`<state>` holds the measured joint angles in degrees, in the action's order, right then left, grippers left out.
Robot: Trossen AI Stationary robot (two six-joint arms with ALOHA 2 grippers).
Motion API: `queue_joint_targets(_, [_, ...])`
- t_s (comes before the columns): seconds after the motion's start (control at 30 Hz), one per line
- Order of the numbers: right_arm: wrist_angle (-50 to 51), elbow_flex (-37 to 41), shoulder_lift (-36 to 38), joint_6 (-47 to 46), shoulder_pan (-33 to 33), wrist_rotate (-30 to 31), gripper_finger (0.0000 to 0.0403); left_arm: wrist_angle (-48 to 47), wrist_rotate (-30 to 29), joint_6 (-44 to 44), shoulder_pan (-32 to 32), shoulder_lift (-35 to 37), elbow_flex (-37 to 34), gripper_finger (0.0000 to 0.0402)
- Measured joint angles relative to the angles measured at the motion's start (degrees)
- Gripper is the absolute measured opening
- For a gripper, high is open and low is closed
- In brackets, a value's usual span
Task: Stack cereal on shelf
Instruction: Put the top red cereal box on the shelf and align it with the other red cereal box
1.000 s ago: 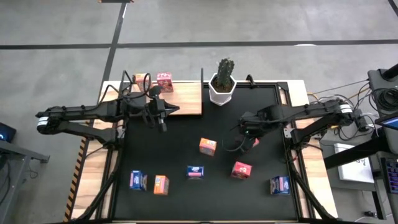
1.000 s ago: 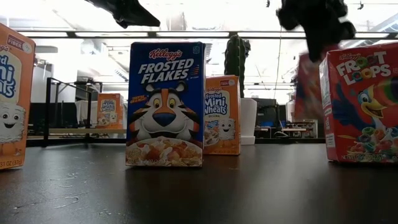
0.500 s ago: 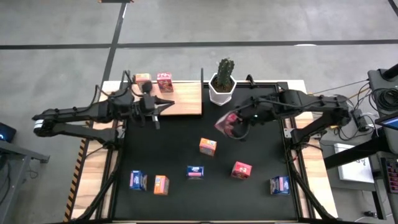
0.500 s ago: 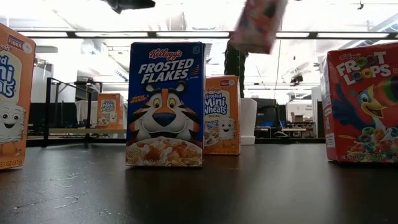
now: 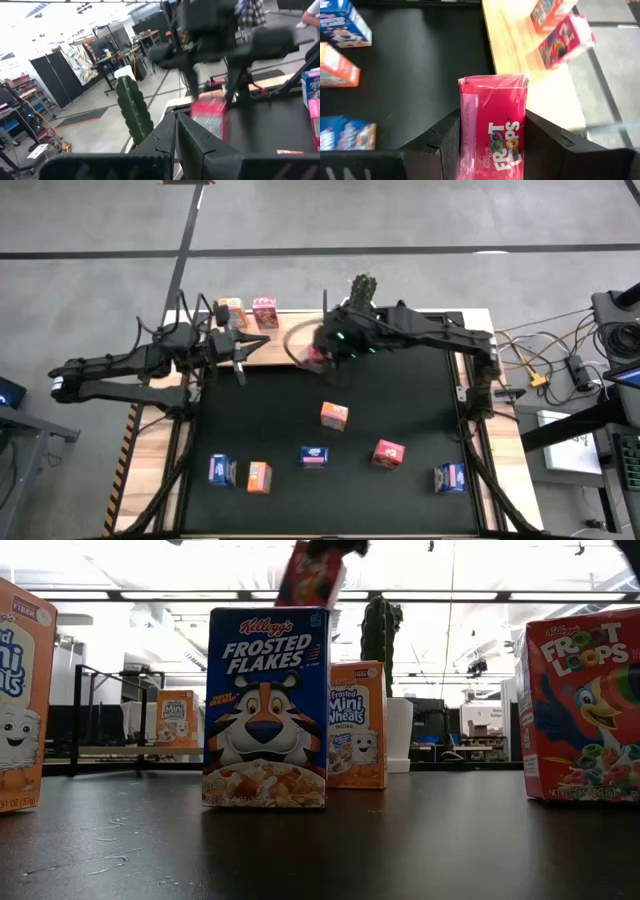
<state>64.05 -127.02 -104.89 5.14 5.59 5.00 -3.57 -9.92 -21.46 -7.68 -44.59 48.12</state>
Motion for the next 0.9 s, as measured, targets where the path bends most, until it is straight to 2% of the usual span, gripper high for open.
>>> queue_joint_targets(0.17, [-0.35, -8.08, -8.81, 6.09, 5.09, -6.29, 0.0176, 2.61, 0.69, 0.88, 0.0, 1.47, -1.9, 0.0003])
queue_joint_targets(0.33, [-5.61, -7.28, -13.11, 12.39, 9.04, -7.0, 0.0176, 9.32, 0.95, 0.78, 0.0, 3.91, -7.1, 0.0003])
queue_joint_targets(0.57, [-12.22, -7.52, -18.86, 15.78, 12.13, -7.59, 0.0176, 15.03, 1.03, 0.86, -0.02, 6.75, -13.15, 0.0002])
queue_joint_targets(0.9, [-15.44, -7.41, -22.33, 16.57, 13.5, -8.02, 0.0176, 16.33, 1.03, -0.34, -0.02, 8.19, -14.1, 0.0003])
